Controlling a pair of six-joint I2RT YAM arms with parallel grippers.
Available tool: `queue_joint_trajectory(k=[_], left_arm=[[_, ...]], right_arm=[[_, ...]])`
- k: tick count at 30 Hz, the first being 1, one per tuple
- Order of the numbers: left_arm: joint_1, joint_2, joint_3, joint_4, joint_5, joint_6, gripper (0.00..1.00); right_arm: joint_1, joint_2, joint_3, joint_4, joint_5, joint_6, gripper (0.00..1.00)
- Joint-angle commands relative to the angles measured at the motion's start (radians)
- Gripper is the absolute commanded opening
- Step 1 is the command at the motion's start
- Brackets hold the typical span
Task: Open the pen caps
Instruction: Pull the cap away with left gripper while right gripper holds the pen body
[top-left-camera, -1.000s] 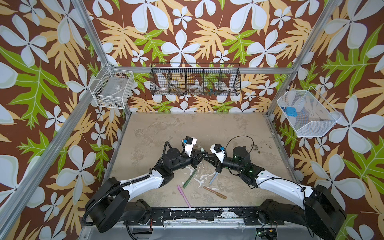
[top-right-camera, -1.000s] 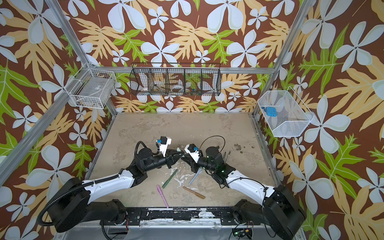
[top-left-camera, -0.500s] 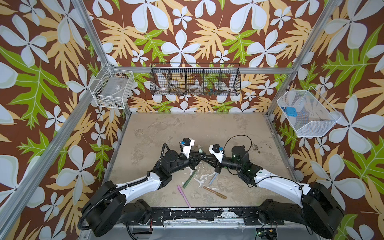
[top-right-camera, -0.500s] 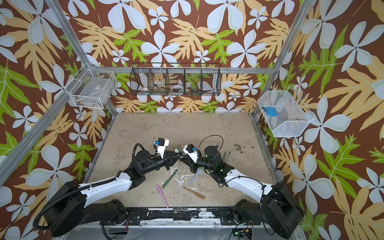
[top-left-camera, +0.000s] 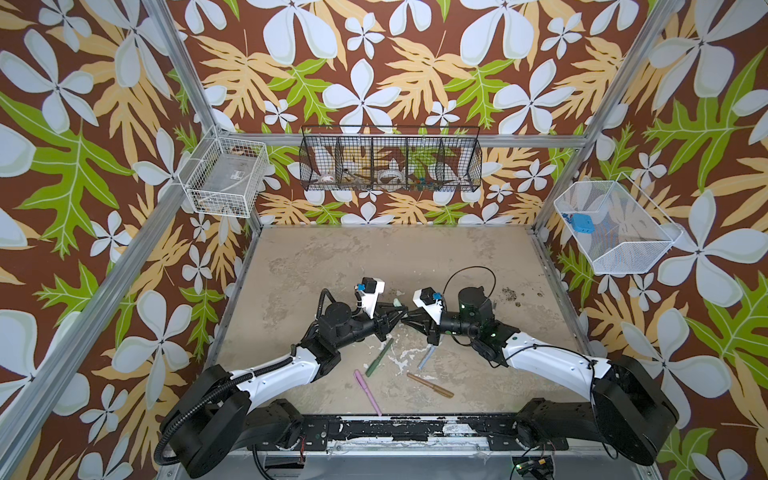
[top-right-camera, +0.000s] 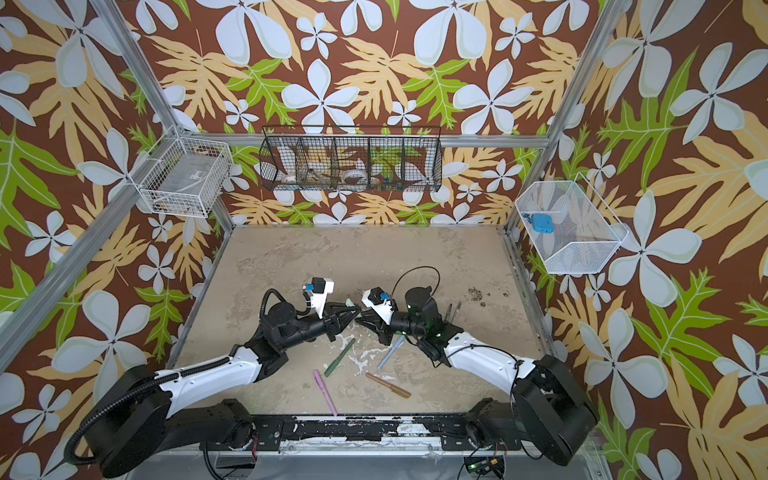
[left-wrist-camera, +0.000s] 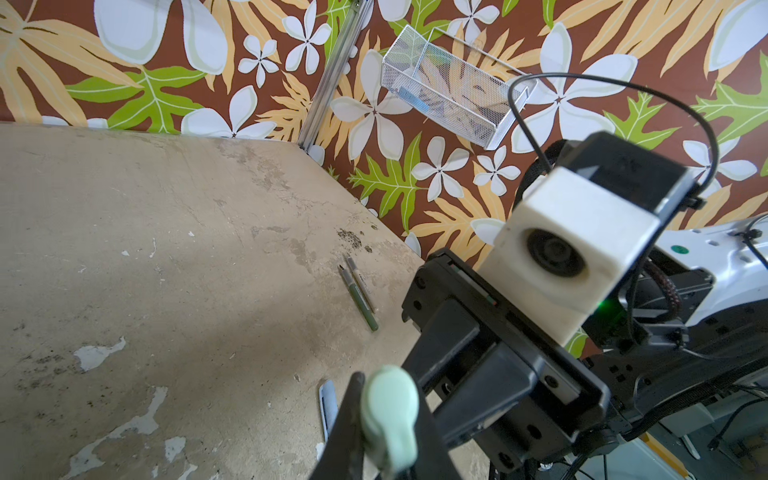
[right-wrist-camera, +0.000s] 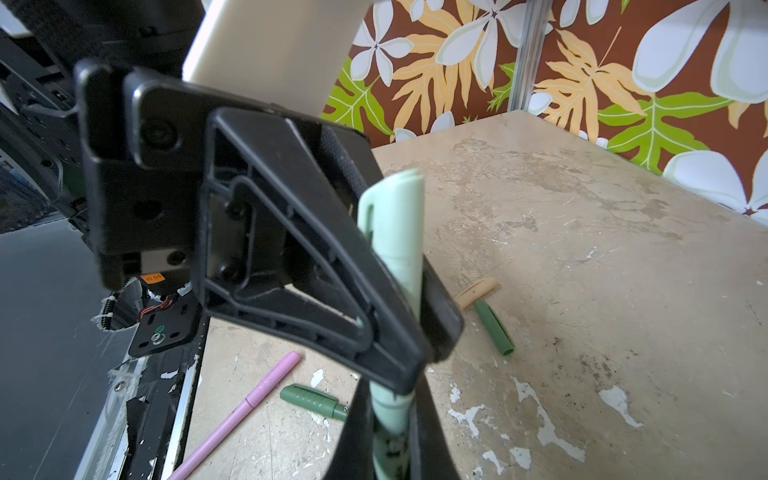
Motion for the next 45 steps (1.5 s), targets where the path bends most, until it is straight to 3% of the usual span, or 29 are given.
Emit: queue_joint_trajectory(k=[1,8,13,17,27,29,34,45], left_arm=[[0.005,-0.006,0.003,0.130,0.010,-0.017,0.00],[0.010,-0.010,-0.003,0.139,0.013,-0.021,0.00],[0.011,-0.012,-0.005,0.138,0.000,-0.025,0.00],[0.013,-0.019,-0.001,0.108,-0.045,-0.033,0.00],[0.016,-0.029,0.004,0.057,-0.139,-0.052,0.00],[0.017,-0.030,0.004,0.054,-0.143,-0.051,0.00],[0.020,-0.034,-0.001,0.058,-0.146,-0.055,0.00],[0.034,-0.060,-0.028,0.095,-0.132,-0.057,0.00]], right_arm=[[0.000,0.020,0.007,-0.053,-0.164,-0.023,0.00],[-0.015,0.055,0.017,-0.046,-0.244,-0.007,0.00],[-0.015,0.065,0.026,-0.064,-0.194,-0.007,0.00],[0.007,0.054,0.026,-0.070,-0.064,-0.009,0.00],[0.152,0.021,0.006,-0.048,0.411,-0.042,0.00],[0.163,0.012,-0.005,-0.031,0.457,-0.039,0.00],[0.162,-0.004,-0.017,-0.019,0.415,-0.042,0.00],[0.083,0.047,0.016,-0.077,0.102,-0.054,0.00]])
